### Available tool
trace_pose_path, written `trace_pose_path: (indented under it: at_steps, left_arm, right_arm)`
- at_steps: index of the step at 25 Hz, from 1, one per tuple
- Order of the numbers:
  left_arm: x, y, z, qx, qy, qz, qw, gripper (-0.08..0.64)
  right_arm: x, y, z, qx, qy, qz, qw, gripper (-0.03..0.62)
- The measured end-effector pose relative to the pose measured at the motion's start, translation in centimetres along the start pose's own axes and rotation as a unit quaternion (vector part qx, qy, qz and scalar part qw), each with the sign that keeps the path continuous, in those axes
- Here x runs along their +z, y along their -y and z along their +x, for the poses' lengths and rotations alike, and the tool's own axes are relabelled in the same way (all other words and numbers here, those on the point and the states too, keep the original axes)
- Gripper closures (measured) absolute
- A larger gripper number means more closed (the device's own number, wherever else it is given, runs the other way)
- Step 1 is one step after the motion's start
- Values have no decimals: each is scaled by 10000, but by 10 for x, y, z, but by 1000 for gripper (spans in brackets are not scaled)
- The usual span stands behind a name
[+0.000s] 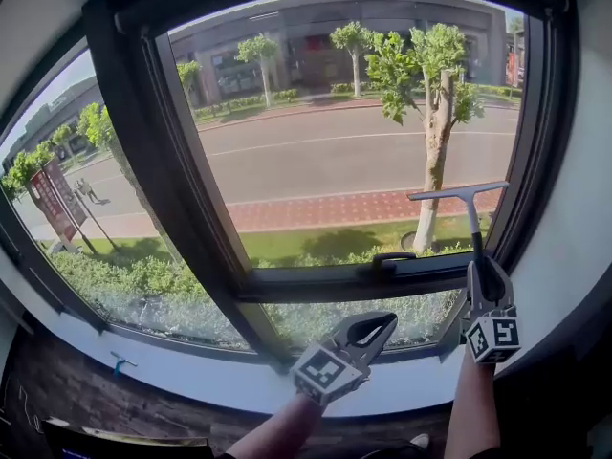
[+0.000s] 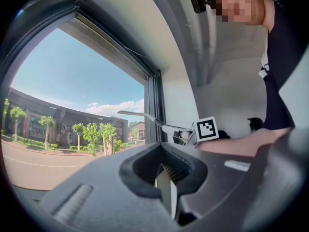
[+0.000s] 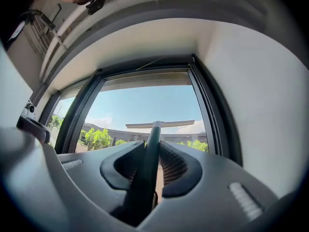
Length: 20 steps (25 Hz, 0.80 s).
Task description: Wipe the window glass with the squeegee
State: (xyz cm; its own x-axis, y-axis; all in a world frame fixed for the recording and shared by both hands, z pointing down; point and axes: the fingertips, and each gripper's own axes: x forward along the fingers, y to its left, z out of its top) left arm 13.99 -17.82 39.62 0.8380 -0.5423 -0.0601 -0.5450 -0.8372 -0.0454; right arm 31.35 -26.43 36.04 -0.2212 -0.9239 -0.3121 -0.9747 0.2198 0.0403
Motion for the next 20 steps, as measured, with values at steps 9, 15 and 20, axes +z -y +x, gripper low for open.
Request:
trace_pose_path:
  at_steps: [9, 15, 20]
  left_arm:
    - [31, -19, -20, 33, 465, 243, 9986, 558]
    - [56, -36, -18, 182, 509, 560, 9970, 558]
    - [75, -37, -4, 62, 477, 697, 9964, 558]
  right_arm:
    - [74, -49, 37, 242, 578, -123, 9980, 494]
    - [116, -60, 71, 354, 926, -92, 9950, 494]
    - [154, -55, 101, 418, 1265, 0, 9911, 494]
